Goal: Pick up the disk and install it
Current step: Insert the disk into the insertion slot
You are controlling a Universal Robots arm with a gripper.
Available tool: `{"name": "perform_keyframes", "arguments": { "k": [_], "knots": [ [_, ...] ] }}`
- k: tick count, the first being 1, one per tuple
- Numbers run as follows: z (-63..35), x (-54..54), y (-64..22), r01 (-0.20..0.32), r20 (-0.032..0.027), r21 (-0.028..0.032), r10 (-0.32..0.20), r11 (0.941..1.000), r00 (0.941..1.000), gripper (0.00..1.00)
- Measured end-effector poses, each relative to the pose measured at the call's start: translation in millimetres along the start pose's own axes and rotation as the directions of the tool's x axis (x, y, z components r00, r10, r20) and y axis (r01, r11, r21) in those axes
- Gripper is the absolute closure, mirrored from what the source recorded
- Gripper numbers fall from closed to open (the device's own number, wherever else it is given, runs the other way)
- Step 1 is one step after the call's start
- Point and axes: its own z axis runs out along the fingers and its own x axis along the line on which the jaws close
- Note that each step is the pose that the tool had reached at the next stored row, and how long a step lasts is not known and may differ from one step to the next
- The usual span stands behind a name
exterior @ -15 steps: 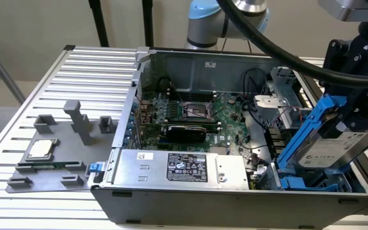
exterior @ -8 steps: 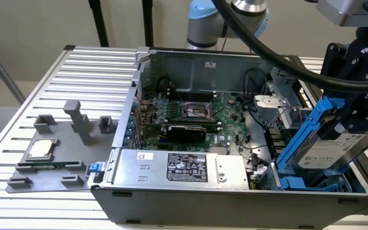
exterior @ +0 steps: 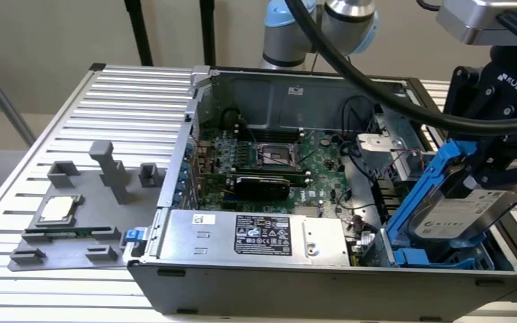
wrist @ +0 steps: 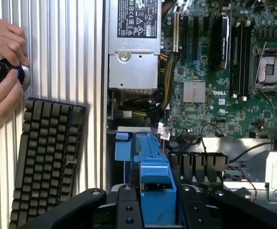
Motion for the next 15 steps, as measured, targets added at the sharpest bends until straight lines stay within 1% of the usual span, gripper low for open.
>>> {"name": "perform_keyframes", "arguments": {
  "k": [4, 8, 15],
  "knots": [
    [3.0, -2.0, -1.7, 0.0, -0.0028, -0.0033, 0.0, 1.0, 1.0, 1.0],
    [7.0, -3.3, -4.1, 0.0, -0.0028, -0.0058, 0.0, 1.0, 1.0, 1.0],
    [12.0, -3.6, -4.2, 0.002, -0.0032, -0.0062, -0.002, 1.0, 1.0, 1.0]
  ]
}}
